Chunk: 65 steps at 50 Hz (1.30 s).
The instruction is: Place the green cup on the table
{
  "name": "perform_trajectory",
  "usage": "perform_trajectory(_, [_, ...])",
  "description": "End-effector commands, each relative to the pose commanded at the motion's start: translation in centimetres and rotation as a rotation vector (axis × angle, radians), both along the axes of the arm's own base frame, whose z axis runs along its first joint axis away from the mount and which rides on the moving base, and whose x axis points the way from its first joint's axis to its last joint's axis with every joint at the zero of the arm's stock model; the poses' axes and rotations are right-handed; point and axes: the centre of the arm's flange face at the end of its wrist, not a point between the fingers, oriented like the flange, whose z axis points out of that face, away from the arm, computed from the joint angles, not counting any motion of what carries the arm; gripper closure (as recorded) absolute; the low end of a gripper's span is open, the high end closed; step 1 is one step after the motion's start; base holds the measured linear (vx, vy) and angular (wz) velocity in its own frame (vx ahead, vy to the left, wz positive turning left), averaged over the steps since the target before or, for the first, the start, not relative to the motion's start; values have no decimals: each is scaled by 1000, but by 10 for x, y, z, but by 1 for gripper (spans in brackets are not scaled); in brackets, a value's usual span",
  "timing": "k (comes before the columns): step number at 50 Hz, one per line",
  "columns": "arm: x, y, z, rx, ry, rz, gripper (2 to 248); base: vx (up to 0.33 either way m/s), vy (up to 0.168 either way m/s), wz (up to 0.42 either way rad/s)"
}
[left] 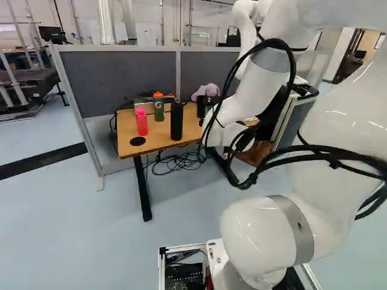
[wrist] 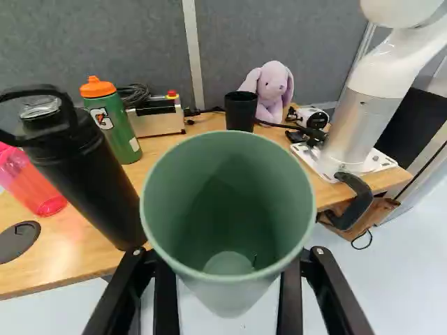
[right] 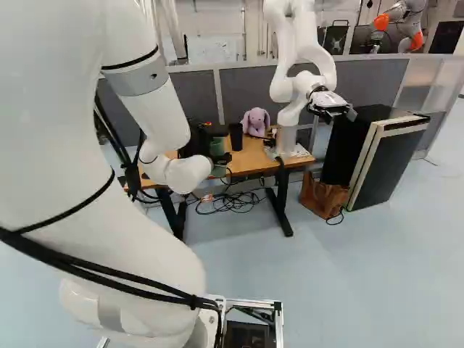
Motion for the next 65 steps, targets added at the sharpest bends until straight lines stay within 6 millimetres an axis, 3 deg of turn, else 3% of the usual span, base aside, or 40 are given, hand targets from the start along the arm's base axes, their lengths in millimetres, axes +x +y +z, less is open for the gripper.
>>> perform_trajectory(65, [111, 0, -3, 0, -28, 0, 126, 0, 0, 0])
